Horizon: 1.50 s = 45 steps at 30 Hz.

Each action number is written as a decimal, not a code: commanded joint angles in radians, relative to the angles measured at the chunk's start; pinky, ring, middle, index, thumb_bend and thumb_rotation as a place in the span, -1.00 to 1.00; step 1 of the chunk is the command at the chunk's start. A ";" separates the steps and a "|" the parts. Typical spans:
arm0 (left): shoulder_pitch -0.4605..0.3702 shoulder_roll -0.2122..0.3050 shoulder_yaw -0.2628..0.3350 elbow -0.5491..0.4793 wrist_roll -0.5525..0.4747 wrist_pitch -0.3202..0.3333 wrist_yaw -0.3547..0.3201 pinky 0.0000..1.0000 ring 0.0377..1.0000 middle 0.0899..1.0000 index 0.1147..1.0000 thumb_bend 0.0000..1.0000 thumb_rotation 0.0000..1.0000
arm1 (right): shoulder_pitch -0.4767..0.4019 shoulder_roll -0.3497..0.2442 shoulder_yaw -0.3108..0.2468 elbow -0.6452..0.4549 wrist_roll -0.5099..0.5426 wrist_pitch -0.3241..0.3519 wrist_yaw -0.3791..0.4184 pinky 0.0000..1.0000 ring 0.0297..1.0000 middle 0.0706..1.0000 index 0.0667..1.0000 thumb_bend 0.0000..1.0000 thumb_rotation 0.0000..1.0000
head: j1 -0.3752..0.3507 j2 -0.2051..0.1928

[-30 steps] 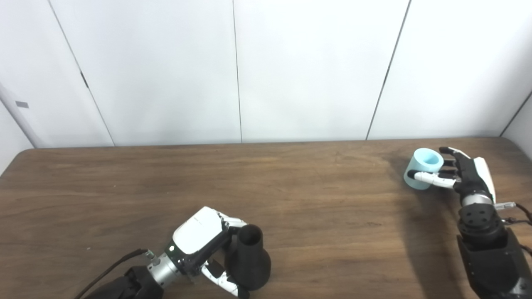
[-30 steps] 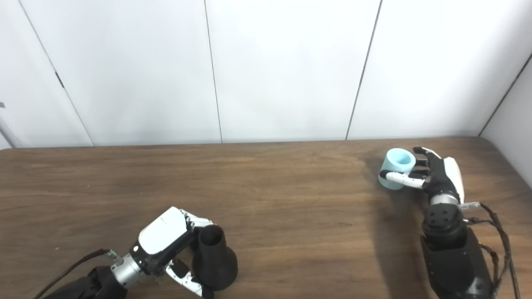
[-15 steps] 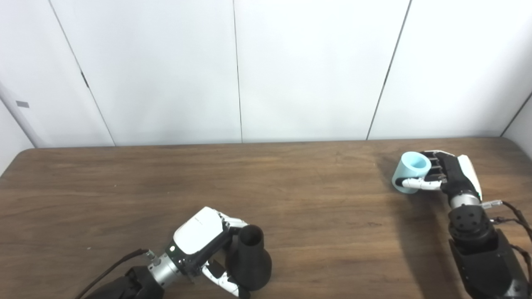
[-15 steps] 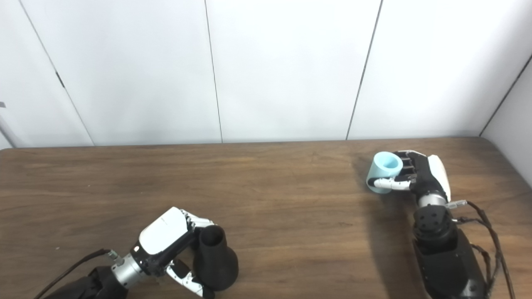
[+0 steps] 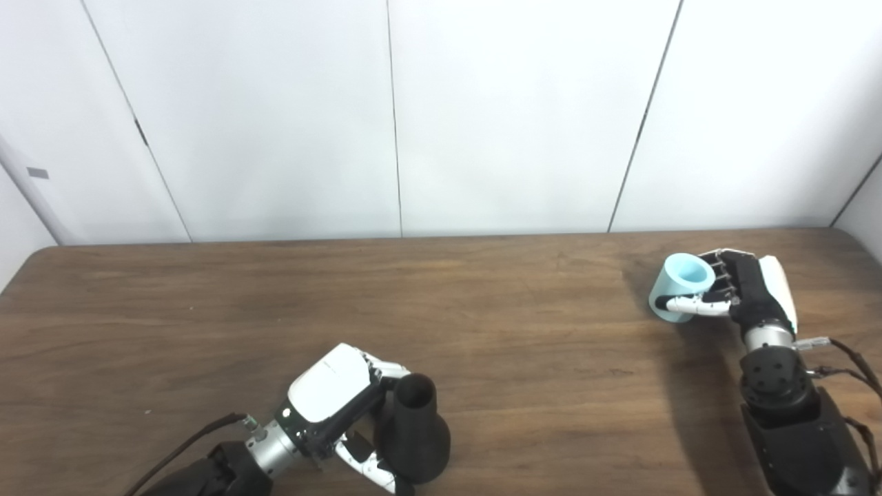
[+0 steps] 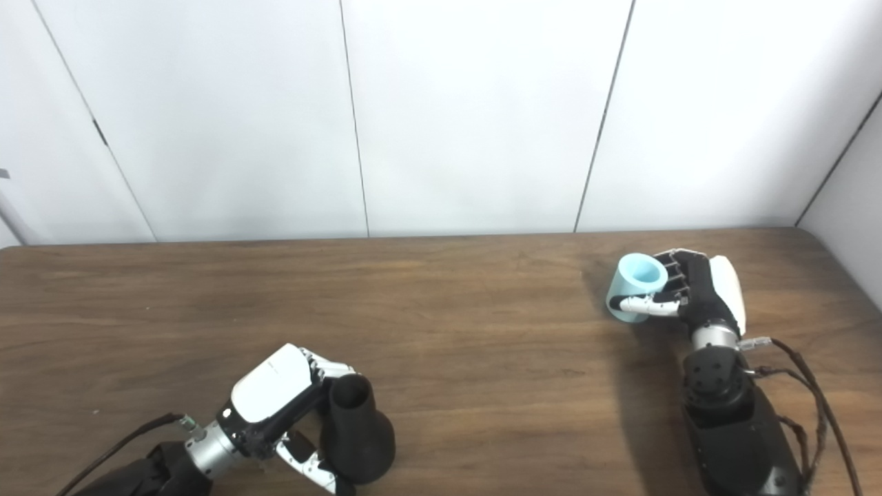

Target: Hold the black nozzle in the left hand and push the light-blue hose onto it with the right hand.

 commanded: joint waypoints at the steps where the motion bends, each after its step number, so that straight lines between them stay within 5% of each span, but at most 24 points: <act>1: 0.097 -0.028 -0.066 0.039 -0.015 -0.029 -0.009 -0.24 -0.13 -0.10 -0.21 0.05 -1.00 | -0.020 -0.017 -0.011 -0.024 0.008 -0.054 -0.017 -0.23 -0.16 -0.12 -0.08 0.05 -1.00 | 0.000 0.002; 10: 0.102 -0.033 -0.063 0.036 -0.019 -0.029 -0.023 -0.22 -0.12 -0.10 -0.21 0.04 -1.00 | 0.014 -0.007 -0.011 -0.125 0.030 -0.026 0.016 -0.20 -0.12 -0.06 -0.14 0.04 -1.00 | 0.006 0.011; 25: 0.072 -0.077 -0.090 0.109 0.017 -0.029 0.011 -0.27 -0.17 -0.10 -0.21 0.04 -1.00 | 0.071 0.022 0.027 -0.601 0.033 0.209 0.239 -0.25 -0.18 -0.15 -0.07 0.04 -1.00 | 0.021 0.005; 31: 0.058 -0.094 -0.109 0.152 0.020 -0.029 0.049 -0.63 -0.56 -0.32 -0.12 0.03 -1.00 | 0.067 0.040 0.050 -0.708 -0.059 0.212 0.332 -0.28 -0.17 -0.16 -0.08 0.04 -1.00 | 0.019 0.001; 32: 0.055 -0.097 -0.114 0.160 0.024 -0.029 0.058 -0.67 -0.61 -0.21 -0.15 0.04 -1.00 | 0.068 0.037 0.064 -0.726 -0.081 0.212 0.345 -0.29 -0.17 -0.15 -0.06 0.04 -1.00 | 0.021 0.001; 45: 0.036 -0.122 -0.112 0.205 0.059 -0.029 0.089 -0.75 -0.68 -0.16 -0.17 0.05 -1.00 | 0.059 0.105 0.087 -0.872 -0.043 0.212 0.476 -0.23 -0.12 -0.12 -0.11 0.04 -1.00 | 0.038 0.002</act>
